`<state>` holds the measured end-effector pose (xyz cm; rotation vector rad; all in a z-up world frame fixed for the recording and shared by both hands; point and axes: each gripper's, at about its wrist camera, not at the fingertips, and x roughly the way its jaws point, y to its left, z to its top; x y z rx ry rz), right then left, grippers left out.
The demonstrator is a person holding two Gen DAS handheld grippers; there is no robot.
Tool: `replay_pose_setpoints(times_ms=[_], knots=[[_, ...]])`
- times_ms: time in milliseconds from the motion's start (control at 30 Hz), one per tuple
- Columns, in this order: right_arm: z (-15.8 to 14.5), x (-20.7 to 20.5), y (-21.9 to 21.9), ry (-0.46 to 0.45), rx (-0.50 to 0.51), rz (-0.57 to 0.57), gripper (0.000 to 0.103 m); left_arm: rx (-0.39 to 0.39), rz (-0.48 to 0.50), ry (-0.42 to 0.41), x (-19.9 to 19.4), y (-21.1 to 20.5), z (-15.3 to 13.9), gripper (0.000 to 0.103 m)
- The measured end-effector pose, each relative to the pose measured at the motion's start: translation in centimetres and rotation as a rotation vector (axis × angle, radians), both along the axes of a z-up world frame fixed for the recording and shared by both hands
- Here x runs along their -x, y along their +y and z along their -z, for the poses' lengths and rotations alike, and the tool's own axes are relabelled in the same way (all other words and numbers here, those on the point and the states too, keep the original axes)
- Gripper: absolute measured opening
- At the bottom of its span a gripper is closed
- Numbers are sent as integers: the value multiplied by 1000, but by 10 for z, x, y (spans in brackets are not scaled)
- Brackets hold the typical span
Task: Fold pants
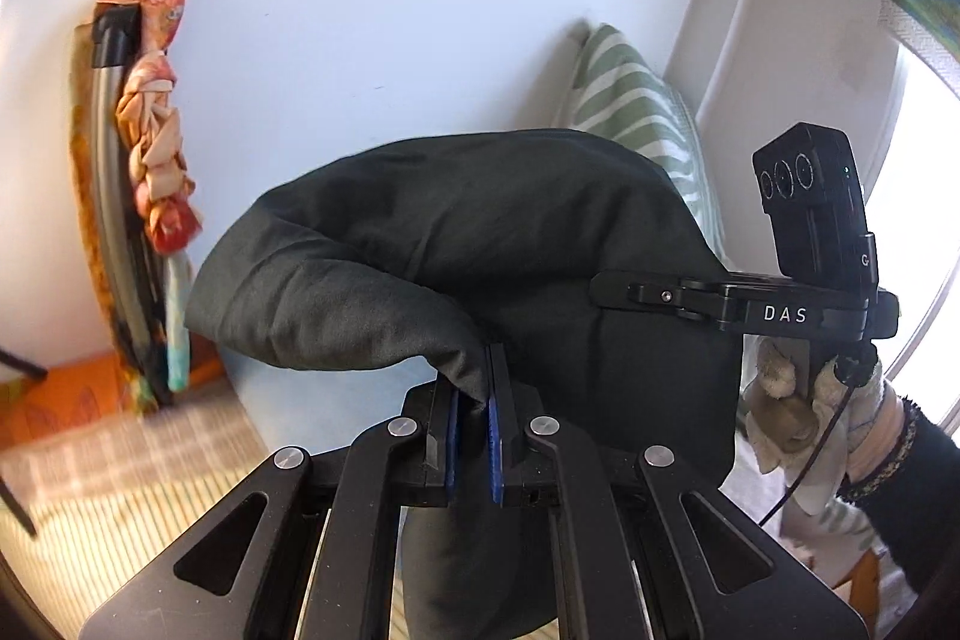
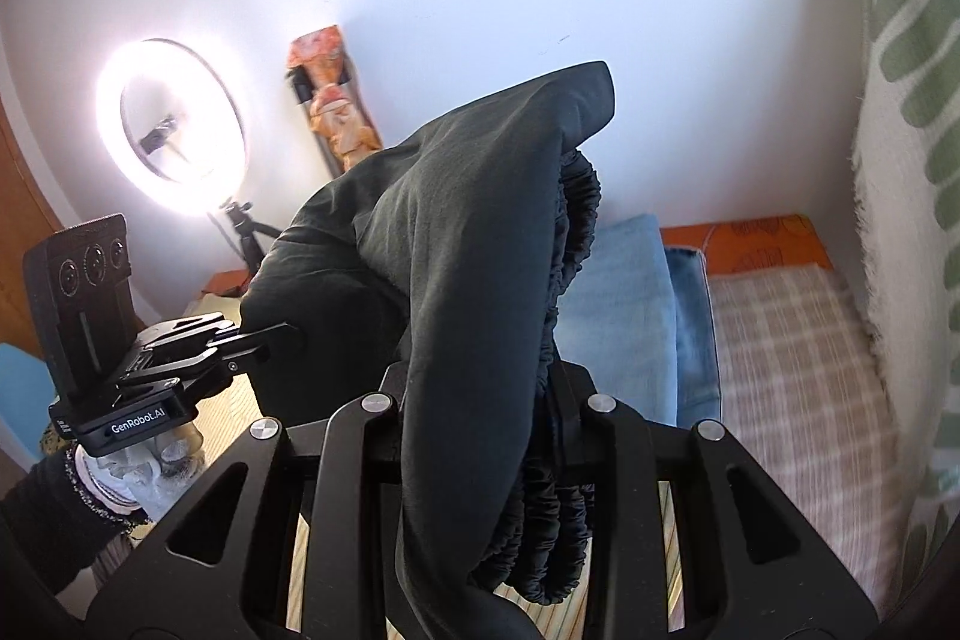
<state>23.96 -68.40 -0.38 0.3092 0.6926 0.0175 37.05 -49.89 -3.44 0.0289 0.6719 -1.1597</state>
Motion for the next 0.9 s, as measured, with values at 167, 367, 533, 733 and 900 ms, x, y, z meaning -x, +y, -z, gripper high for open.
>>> replay_pose_setpoints(times_ms=[167, 367, 533, 733, 900], knots=[[14, -32, -22, 27, 5, 5, 29, -19, -23, 6, -29, -15, 13, 6], [42, -79, -40, 86, 4, -31, 29, -64, -52, 11, -53, -26, 32, 6], [66, -100, -50, 179, 96, 31, 40, -164, -152, 56, -69, -20, 59, 7], [62, -90, -65, 192, 146, 170, 64, -235, -183, 89, -60, -4, 73, 8], [44, -69, -61, 150, 151, 191, 66, -220, -170, 89, -48, 6, 66, 14]])
